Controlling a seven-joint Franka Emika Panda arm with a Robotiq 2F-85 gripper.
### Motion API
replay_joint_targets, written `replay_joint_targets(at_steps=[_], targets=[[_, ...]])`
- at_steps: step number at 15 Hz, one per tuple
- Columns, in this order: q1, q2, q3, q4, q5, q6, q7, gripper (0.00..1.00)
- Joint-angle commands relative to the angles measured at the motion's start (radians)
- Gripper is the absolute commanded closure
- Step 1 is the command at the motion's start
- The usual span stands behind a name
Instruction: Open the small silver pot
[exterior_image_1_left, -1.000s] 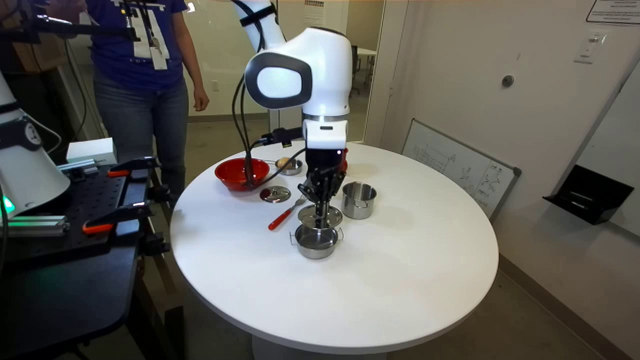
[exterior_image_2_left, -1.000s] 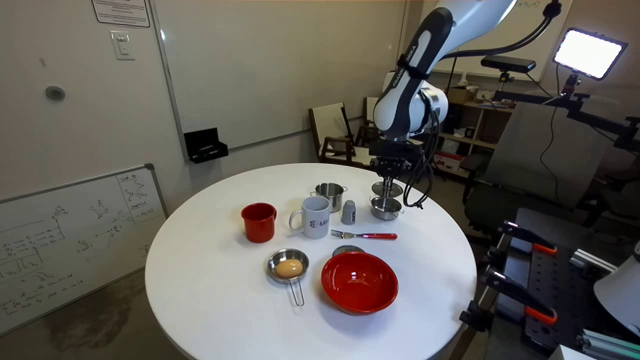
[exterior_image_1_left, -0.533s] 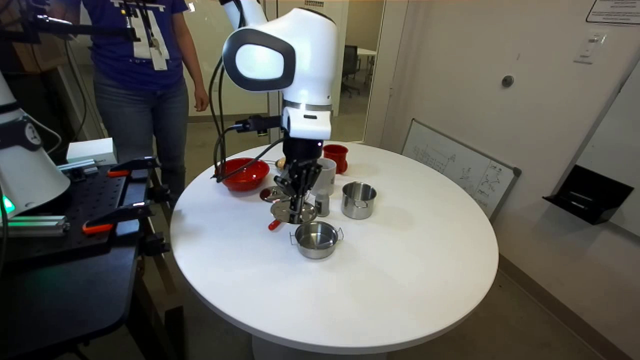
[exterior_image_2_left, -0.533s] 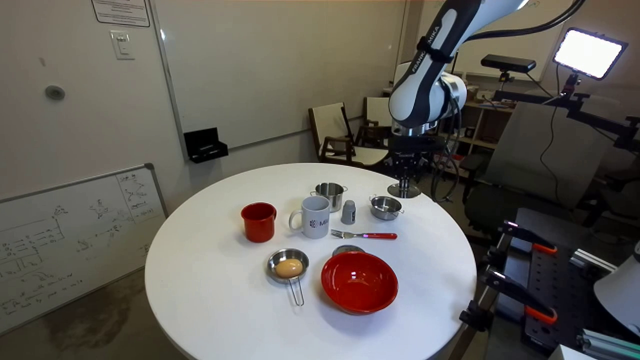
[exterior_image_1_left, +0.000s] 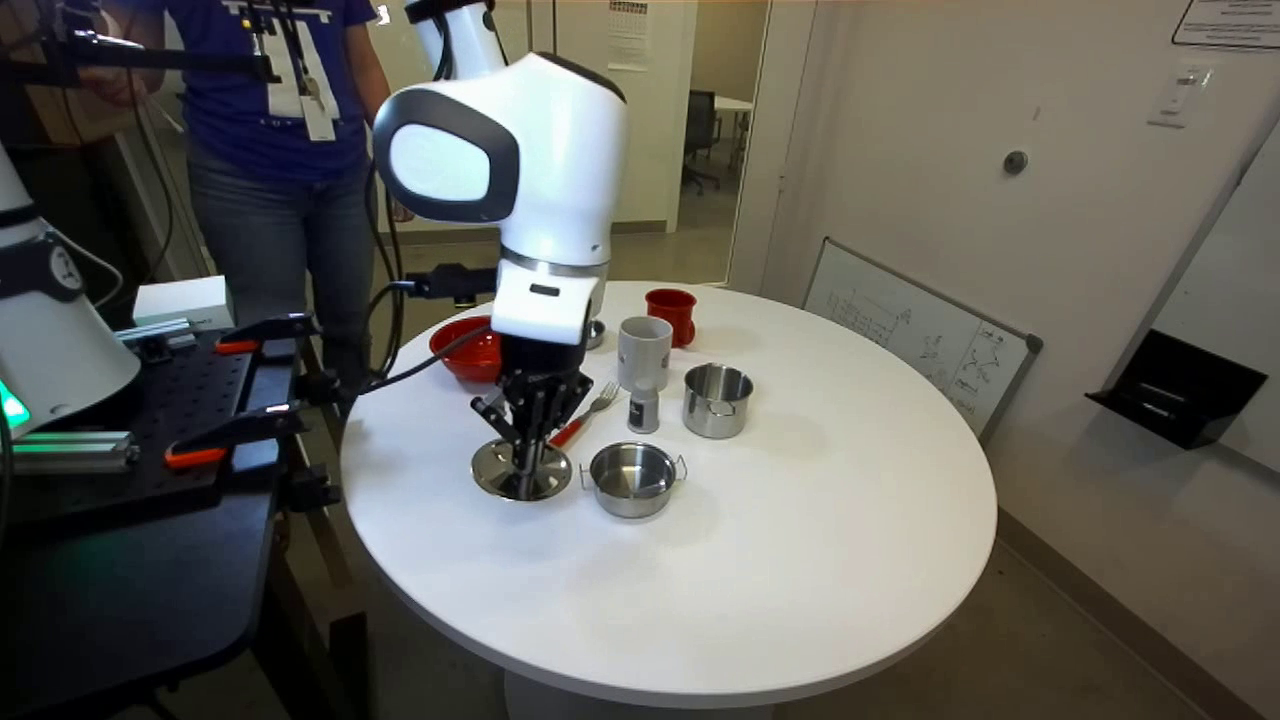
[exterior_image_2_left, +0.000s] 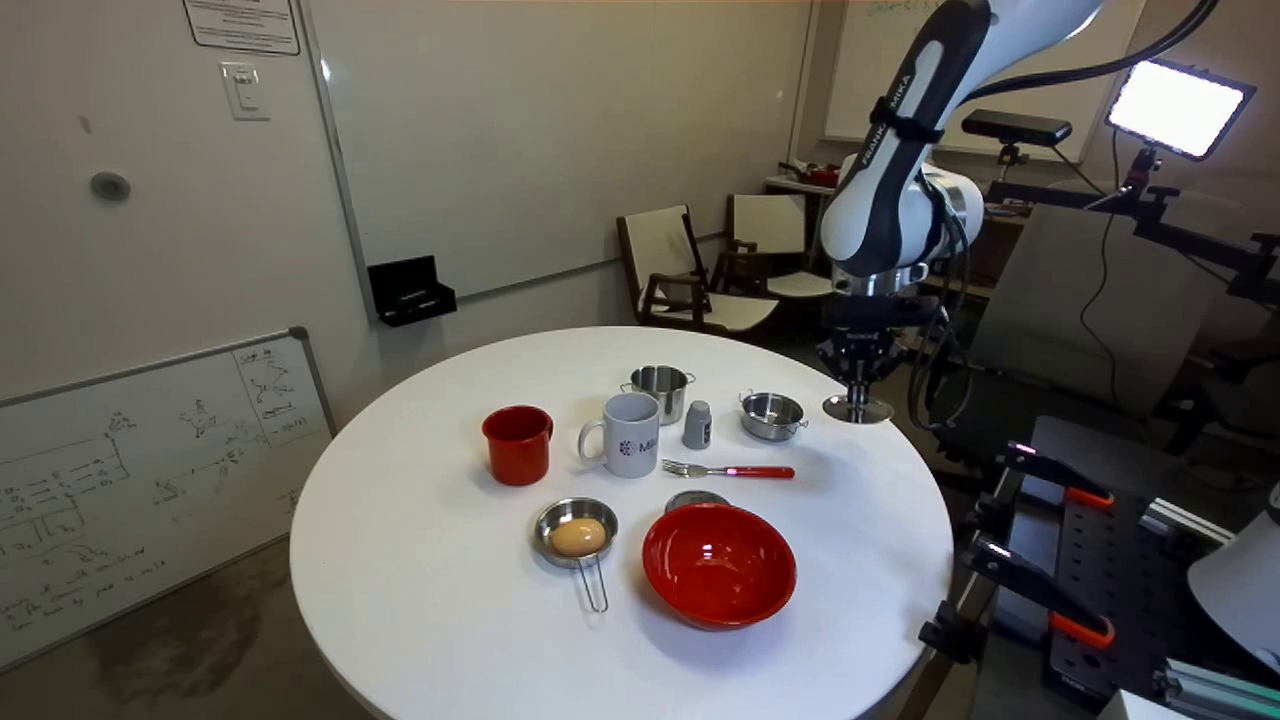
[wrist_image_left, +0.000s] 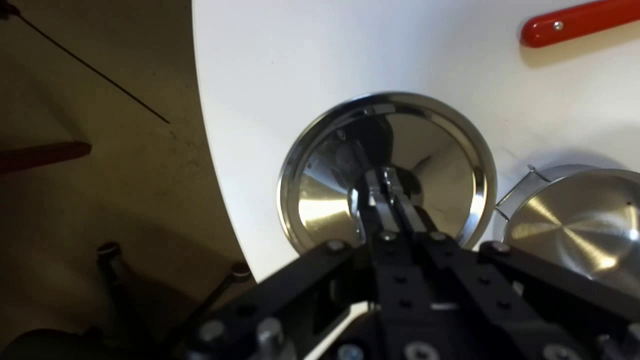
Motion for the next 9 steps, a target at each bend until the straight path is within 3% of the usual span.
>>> replay_joint_targets(at_steps=[1, 9], targets=[[-0.057, 0.025, 0.044, 0.007, 0.07, 0.023, -0.046, 0.95], [-0.072, 0.161, 0.054, 0.077, 0.135, 0.096, -0.027, 0.95]])
